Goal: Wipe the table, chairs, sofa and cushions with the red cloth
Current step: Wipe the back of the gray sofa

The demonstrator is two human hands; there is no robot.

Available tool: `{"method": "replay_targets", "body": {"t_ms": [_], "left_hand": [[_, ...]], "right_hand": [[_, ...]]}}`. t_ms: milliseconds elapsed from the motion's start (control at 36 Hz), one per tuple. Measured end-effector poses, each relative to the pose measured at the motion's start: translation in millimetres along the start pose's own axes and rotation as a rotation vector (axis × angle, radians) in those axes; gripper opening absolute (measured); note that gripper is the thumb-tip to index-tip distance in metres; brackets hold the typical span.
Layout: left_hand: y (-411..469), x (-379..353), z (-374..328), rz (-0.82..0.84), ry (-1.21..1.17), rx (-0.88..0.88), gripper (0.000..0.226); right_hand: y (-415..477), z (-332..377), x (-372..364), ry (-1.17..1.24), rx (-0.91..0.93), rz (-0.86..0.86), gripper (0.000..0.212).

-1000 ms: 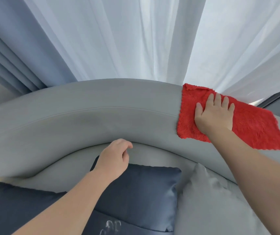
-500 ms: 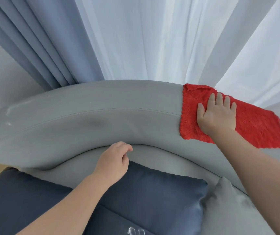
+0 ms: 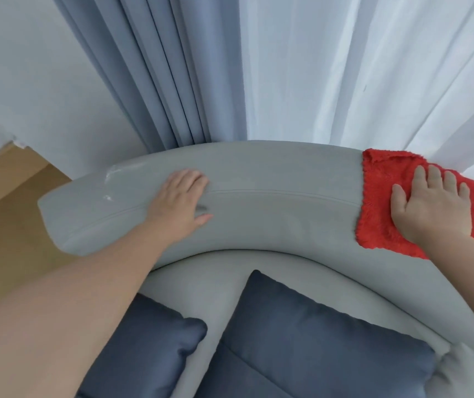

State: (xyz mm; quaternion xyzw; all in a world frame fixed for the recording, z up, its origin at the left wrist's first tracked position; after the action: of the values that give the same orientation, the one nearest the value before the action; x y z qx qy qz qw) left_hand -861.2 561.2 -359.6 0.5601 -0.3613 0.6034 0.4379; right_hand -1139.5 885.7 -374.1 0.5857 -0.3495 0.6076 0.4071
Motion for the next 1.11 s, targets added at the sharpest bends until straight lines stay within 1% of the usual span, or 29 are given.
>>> {"method": "replay_targets", "body": {"t_ms": [56,139,222,417,556,806,917,1111], "left_hand": [[17,-2,-1,0.015,0.002,-0.061,0.083],[47,-8,3,0.049,0.11,-0.172,0.1],[61,-18,11,0.086,0.16,-0.221,0.107],[64,-33,12,0.025,0.2,-0.24,0.105],[65,-35,13,0.001,0.227,-0.239,0.102],[65,-28,10,0.067,0.246,-0.207,0.103],[64,-27,8,0.088,0.224,-0.205,0.104],[65,-29,7,0.098,0.226,-0.196,0.105]], "right_hand": [[-1,2,1,-0.004,-0.005,0.001,0.081],[-1,2,-1,-0.01,-0.015,-0.017,0.08],[0,2,0,-0.004,-0.02,-0.028,0.078],[1,4,1,-0.002,-0.033,-0.038,0.077],[1,5,1,-0.02,-0.053,-0.005,0.08],[1,10,2,-0.036,-0.056,0.021,0.083],[9,36,1,-0.035,-0.008,0.033,0.082],[24,114,-8,0.002,0.122,0.038,0.081]]}}
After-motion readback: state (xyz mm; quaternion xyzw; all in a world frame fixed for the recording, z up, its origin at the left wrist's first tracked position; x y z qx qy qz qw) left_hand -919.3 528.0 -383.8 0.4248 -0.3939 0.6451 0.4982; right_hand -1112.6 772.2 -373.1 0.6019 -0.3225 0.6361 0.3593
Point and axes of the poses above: each hand's wrist, its own y-axis towards the middle knuckle, its own x-axis out of the back of the hand, z = x × y, the point moved 2 cm from there along y, towards the middle knuckle, and after that the axes turned 7 degrees about y, right-handed, at the moved point
